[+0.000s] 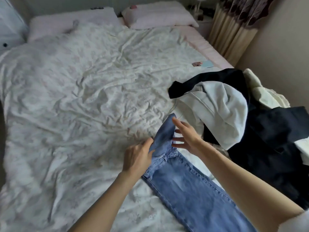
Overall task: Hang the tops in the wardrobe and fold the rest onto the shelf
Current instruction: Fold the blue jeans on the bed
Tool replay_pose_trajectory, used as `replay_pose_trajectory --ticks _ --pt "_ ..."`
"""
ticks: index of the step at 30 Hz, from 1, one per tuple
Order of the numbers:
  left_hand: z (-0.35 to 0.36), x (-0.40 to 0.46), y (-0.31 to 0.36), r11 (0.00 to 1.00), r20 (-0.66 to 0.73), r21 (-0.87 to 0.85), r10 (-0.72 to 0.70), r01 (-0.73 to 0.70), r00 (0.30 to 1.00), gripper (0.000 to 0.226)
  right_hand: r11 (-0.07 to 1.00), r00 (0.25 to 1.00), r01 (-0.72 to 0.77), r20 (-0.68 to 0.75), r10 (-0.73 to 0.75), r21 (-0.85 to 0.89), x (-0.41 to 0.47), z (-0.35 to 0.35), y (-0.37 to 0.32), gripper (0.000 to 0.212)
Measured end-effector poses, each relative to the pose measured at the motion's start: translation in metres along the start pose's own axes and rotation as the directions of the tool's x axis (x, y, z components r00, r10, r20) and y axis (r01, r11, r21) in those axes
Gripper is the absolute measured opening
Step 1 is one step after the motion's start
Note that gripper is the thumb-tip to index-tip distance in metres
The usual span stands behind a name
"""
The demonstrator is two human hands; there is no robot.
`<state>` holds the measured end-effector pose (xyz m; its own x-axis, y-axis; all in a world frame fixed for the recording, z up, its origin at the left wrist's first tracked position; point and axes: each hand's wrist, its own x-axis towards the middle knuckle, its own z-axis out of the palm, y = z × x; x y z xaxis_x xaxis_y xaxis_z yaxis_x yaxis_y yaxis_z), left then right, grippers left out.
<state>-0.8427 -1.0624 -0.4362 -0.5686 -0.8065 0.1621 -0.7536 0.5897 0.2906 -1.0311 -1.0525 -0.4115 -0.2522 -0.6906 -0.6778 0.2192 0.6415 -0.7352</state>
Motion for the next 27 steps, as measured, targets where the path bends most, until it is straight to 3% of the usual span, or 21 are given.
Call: replay_pose_trajectory --ticks 4,6,8,11,15,18,21,23,27 --pt "0.004 -0.022 0.026 0.977 -0.071 -0.045 0.205 -0.209 0.976 0.045 0.996 0.995 -0.034 -0.086 0.042 0.082 -0.022 -0.016 0.026 0.082" --pt "0.013 -0.04 0.041 0.957 -0.045 -0.148 0.246 -0.25 0.968 0.042 0.991 0.992 -0.036 -0.113 0.051 0.13 -0.034 -0.027 0.047 0.072" --pt "0.023 -0.062 0.057 0.929 0.003 -0.257 0.275 -0.265 0.961 0.04 0.991 0.984 0.003 -0.174 0.021 0.137 -0.044 -0.038 0.072 0.049" --pt "0.039 -0.094 0.07 0.911 0.197 -0.343 0.307 -0.228 0.931 0.041 0.991 0.954 0.067 -0.299 -0.03 0.117 -0.056 -0.056 0.112 0.021" --pt "0.063 -0.124 0.072 0.91 0.435 -0.381 0.331 -0.162 0.837 0.029 0.995 0.915 0.067 -0.393 -0.093 -0.08 -0.074 -0.082 0.167 0.027" --pt "0.086 -0.127 0.07 0.958 0.421 -0.263 0.223 -0.117 0.879 0.041 0.985 0.875 -0.02 -0.48 -0.065 -0.171 -0.08 -0.103 0.203 0.032" --pt "0.11 -0.125 0.057 1.0 0.592 0.006 -0.01 0.008 0.806 0.074 0.965 0.832 -0.105 -0.552 -0.046 -0.239 -0.075 -0.115 0.219 0.024" --pt "0.123 -0.126 0.05 0.998 0.613 0.06 -0.053 0.02 0.788 0.084 0.956 0.815 -0.113 -0.576 -0.066 -0.27 -0.068 -0.114 0.217 0.022" --pt "0.137 -0.126 0.048 0.995 0.554 0.097 -0.069 0.018 0.83 0.09 0.946 0.796 -0.089 -0.594 -0.12 -0.311 -0.06 -0.117 0.206 0.026"
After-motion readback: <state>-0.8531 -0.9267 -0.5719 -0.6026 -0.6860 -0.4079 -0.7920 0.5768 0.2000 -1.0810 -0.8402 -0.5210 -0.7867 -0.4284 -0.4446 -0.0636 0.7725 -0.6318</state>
